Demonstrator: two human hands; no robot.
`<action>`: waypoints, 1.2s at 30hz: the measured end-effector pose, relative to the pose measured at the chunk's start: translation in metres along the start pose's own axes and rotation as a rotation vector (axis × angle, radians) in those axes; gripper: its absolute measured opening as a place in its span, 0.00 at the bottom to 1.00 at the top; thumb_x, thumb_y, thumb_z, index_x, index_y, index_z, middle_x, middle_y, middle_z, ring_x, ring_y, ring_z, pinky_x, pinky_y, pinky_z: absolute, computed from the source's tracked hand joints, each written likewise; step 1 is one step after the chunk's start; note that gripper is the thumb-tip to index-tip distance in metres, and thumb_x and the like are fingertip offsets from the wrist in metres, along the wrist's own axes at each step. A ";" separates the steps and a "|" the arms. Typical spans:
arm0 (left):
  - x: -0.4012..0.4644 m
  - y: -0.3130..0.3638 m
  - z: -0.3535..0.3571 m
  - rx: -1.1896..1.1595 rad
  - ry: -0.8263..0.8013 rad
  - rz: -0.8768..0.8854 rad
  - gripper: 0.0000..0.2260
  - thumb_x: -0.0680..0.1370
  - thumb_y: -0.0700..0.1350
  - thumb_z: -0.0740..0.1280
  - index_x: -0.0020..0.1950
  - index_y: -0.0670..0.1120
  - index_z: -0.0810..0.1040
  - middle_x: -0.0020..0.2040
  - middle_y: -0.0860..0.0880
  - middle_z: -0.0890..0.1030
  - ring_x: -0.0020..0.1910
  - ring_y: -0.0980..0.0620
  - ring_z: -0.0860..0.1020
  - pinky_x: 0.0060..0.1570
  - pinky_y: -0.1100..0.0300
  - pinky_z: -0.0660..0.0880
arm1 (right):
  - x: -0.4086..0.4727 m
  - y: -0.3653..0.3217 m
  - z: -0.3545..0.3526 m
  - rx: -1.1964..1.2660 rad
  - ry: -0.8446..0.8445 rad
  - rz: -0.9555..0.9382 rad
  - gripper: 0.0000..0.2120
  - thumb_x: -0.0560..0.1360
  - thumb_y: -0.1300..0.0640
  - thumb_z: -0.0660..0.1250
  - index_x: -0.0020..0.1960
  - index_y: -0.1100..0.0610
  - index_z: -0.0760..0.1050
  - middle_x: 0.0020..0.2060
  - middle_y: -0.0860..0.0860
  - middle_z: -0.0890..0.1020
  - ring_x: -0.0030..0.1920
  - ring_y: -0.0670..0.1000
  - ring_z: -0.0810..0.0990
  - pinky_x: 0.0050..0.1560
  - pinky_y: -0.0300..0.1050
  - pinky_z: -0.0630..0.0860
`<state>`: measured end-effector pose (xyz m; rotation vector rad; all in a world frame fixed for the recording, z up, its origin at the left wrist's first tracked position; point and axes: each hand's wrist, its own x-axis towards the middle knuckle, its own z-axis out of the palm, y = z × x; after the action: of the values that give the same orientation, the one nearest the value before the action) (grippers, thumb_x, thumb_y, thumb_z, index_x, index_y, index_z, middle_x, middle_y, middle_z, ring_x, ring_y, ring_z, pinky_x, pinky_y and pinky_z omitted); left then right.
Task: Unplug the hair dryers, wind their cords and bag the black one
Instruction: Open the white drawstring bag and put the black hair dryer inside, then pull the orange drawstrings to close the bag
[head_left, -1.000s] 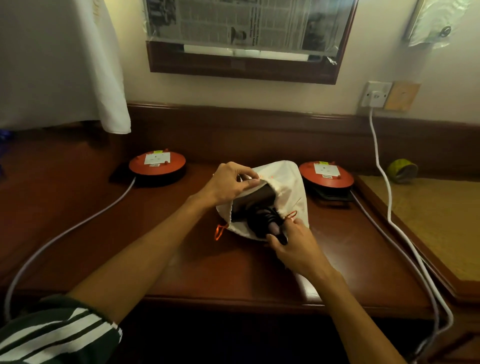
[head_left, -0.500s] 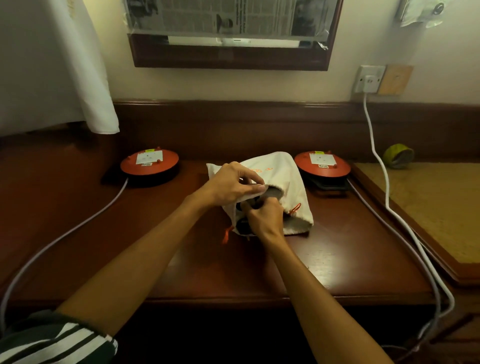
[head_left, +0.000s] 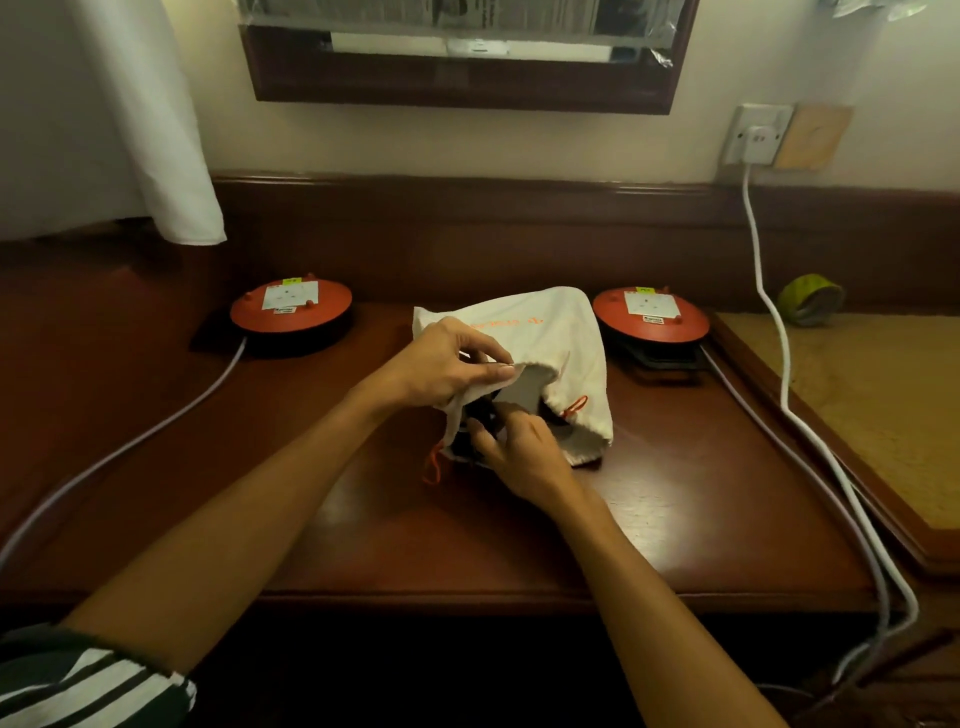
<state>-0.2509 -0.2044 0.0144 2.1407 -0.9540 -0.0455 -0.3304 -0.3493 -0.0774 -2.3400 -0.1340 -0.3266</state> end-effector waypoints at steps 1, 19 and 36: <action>0.000 0.001 -0.001 0.005 -0.011 -0.002 0.09 0.78 0.48 0.75 0.54 0.46 0.88 0.44 0.57 0.84 0.44 0.63 0.81 0.43 0.70 0.76 | 0.002 -0.002 0.002 0.025 0.013 -0.014 0.23 0.77 0.40 0.59 0.56 0.59 0.76 0.46 0.56 0.83 0.42 0.56 0.81 0.44 0.62 0.78; -0.052 -0.052 0.015 0.137 0.105 -0.187 0.19 0.72 0.53 0.79 0.61 0.54 0.81 0.54 0.53 0.79 0.50 0.56 0.79 0.44 0.65 0.78 | 0.015 0.005 0.003 -0.022 -0.078 0.113 0.32 0.71 0.43 0.76 0.69 0.52 0.67 0.56 0.53 0.81 0.51 0.54 0.82 0.50 0.55 0.81; -0.094 -0.066 0.035 0.278 0.212 -0.466 0.06 0.81 0.45 0.70 0.44 0.48 0.81 0.39 0.48 0.81 0.33 0.50 0.77 0.30 0.62 0.67 | -0.011 0.064 -0.068 -0.158 0.281 0.097 0.06 0.78 0.61 0.70 0.45 0.63 0.80 0.40 0.53 0.77 0.40 0.60 0.79 0.37 0.46 0.69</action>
<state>-0.2887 -0.1390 -0.0786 2.5251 -0.3413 0.0881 -0.3416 -0.4421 -0.0773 -2.4171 0.1457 -0.6320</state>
